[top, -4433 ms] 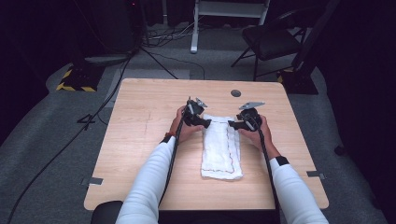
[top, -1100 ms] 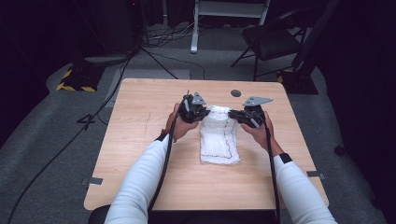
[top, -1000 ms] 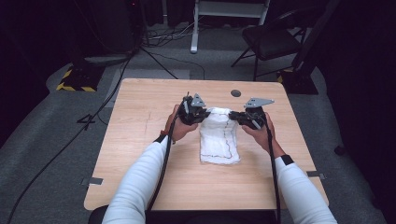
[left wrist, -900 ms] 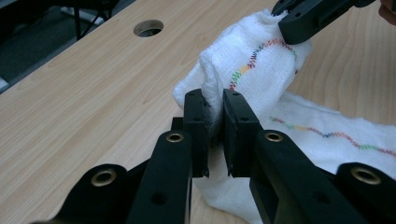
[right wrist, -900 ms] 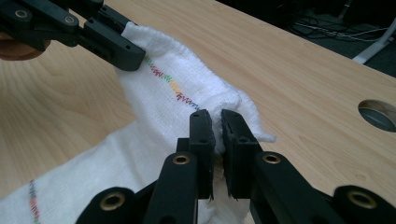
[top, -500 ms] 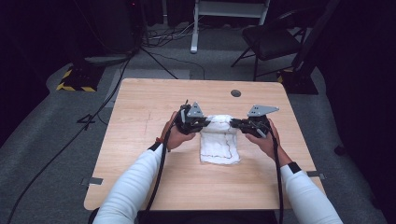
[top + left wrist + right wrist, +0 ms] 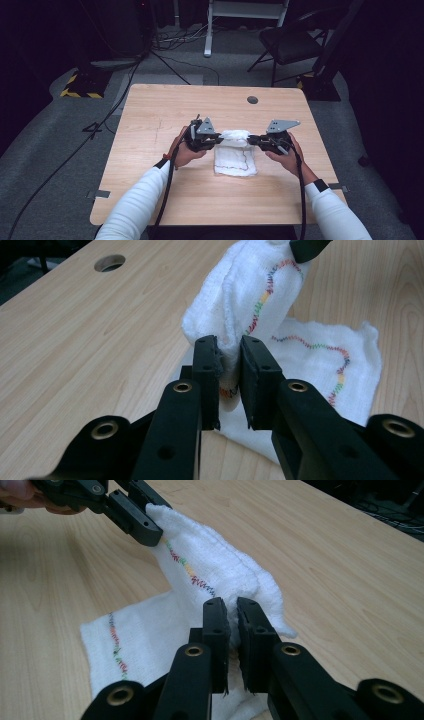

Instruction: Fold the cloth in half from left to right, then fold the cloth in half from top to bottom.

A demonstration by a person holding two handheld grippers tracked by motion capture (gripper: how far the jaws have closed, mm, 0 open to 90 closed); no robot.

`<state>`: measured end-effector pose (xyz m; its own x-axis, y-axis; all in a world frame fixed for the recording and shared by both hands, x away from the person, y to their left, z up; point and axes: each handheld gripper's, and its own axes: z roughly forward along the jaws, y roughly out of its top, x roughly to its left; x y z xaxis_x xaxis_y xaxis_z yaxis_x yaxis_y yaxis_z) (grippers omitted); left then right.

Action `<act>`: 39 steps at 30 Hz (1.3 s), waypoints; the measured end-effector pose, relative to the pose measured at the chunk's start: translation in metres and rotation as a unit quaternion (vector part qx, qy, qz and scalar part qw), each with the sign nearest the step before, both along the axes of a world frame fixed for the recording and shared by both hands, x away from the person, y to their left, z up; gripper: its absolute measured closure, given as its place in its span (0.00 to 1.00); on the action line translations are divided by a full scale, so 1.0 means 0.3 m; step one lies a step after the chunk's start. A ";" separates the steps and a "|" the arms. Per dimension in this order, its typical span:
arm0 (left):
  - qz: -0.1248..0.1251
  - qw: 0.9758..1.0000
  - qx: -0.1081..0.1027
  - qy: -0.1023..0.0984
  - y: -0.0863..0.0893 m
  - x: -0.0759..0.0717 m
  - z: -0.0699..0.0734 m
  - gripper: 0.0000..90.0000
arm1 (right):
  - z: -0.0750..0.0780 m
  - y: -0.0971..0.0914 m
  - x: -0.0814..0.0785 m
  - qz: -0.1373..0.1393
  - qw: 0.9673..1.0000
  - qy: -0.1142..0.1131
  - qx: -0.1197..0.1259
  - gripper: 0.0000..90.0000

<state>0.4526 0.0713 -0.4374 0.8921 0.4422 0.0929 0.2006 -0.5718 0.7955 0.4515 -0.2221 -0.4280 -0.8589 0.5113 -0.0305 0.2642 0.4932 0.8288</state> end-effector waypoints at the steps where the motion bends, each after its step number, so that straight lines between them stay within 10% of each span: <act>1: -0.003 1.000 0.005 -0.002 0.001 -0.007 -0.001 0.87 | -0.002 0.000 -0.004 0.001 1.000 0.001 -0.002 0.93; 39: -0.054 0.995 0.082 0.019 -0.004 -0.180 -0.091 0.93 | -0.128 -0.041 -0.156 0.056 0.996 0.050 -0.051 0.92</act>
<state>0.3987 0.0702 -0.4648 0.9379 0.3249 0.1214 0.1585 -0.7128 0.6832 0.4046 -0.2344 -0.4666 -0.9114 0.4114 0.0117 0.2820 0.6036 0.7457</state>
